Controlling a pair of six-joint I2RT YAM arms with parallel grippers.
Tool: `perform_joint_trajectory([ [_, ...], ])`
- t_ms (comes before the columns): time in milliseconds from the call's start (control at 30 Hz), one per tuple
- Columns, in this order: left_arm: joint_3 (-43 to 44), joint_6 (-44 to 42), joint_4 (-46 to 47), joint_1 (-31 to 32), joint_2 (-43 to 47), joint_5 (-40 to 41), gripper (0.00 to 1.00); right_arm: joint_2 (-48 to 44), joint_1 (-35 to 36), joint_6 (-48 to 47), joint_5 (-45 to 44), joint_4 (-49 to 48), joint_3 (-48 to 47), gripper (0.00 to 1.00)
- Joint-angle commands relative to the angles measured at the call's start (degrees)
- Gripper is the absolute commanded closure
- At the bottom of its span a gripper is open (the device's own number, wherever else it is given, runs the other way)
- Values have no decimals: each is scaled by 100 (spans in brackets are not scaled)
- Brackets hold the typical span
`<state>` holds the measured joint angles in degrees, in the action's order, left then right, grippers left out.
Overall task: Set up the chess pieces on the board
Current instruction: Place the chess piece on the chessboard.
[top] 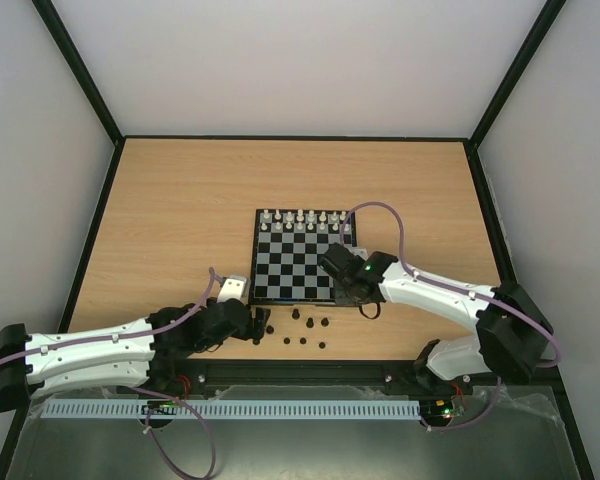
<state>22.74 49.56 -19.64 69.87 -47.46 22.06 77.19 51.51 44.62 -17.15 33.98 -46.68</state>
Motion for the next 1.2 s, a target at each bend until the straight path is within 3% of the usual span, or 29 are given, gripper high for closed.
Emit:
perform_joint_trajectory([
  [0, 72, -8, 1, 50, -7, 76, 1, 247, -252, -346, 1, 128, -179, 89],
  [800, 11, 1, -62, 53, 115, 122, 1, 907, -517, -641, 203, -299, -318, 88],
  [1167, -15, 33, -75, 53, 117, 131, 1, 899, -528, -673, 203, -302, -336, 82],
])
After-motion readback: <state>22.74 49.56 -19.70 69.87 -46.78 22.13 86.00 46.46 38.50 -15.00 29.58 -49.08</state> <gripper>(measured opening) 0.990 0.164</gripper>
